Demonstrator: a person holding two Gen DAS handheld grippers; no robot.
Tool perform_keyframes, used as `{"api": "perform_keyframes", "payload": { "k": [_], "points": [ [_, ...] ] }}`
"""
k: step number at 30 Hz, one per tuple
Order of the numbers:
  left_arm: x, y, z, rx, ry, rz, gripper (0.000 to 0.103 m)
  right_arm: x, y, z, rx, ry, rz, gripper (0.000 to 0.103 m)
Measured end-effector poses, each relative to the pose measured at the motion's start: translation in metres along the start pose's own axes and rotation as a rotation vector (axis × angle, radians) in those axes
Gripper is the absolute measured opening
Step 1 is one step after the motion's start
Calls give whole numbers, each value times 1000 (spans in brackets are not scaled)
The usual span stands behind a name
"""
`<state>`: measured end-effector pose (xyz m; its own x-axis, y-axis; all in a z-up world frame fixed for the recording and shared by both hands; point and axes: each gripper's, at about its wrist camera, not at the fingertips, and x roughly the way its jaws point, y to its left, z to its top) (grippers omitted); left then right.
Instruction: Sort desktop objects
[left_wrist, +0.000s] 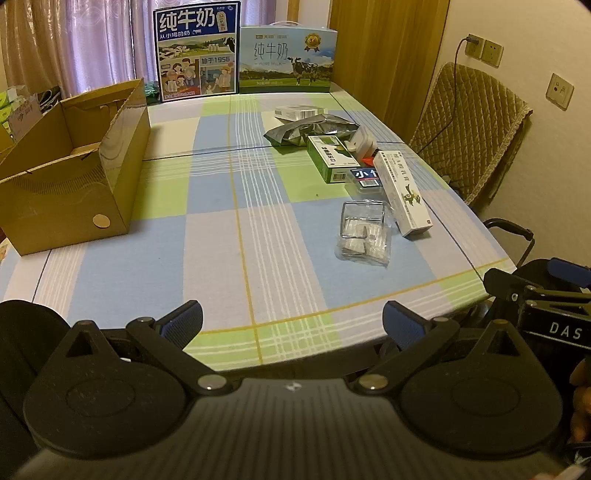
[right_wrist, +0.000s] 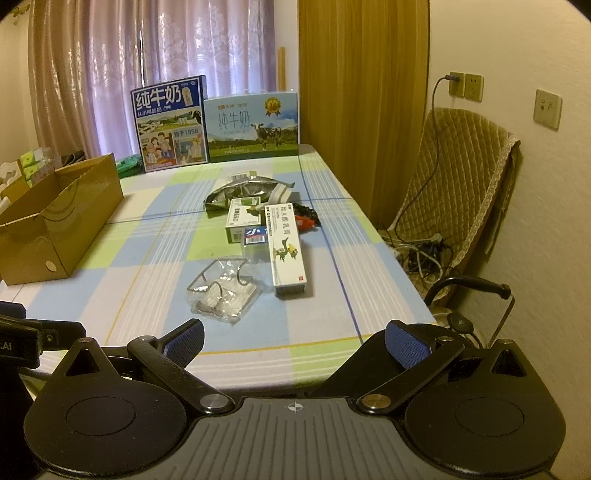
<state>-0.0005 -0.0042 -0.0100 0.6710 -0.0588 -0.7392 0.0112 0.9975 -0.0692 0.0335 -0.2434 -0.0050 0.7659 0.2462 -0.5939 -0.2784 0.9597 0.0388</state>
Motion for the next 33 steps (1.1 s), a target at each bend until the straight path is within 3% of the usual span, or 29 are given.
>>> {"api": "perform_keyframes", "payload": {
  "k": [33],
  "points": [
    [3, 0, -1, -10, 5, 2, 102, 1, -2, 0, -1, 12, -4, 101]
  ]
}}
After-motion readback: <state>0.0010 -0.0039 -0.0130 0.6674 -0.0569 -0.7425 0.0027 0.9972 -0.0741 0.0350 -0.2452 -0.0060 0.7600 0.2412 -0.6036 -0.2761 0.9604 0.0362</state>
